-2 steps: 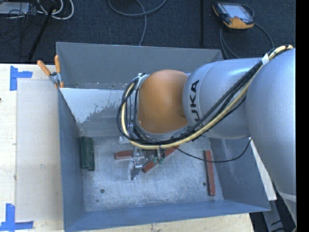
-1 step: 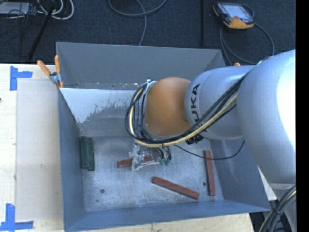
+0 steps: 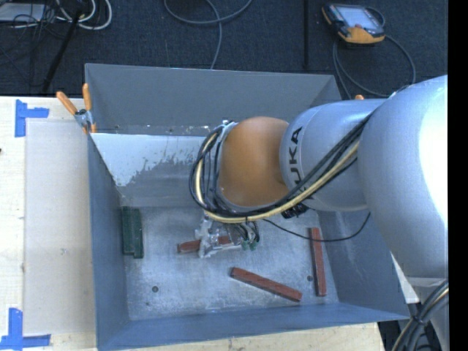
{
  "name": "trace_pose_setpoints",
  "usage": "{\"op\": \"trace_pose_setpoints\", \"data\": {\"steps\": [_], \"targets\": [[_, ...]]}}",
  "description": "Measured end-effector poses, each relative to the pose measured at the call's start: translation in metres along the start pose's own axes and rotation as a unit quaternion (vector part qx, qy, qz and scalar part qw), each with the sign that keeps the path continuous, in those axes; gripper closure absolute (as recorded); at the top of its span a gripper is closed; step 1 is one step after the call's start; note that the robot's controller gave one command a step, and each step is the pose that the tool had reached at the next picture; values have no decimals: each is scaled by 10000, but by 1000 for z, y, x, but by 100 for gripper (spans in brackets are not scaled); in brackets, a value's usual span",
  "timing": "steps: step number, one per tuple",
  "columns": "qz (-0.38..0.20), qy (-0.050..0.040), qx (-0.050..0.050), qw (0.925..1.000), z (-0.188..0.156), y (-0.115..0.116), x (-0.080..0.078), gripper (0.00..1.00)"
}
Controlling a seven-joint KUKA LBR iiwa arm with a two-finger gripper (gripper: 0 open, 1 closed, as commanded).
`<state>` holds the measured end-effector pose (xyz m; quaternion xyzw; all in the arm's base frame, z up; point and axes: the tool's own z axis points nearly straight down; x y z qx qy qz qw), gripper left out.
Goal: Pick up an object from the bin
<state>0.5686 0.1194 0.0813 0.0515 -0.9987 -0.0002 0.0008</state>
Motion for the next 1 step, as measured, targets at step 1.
{"op": "trace_pose_setpoints", "data": {"steps": [1], "targets": [[104, -16, 0, 9999, -141, -12, 2, 100]]}}
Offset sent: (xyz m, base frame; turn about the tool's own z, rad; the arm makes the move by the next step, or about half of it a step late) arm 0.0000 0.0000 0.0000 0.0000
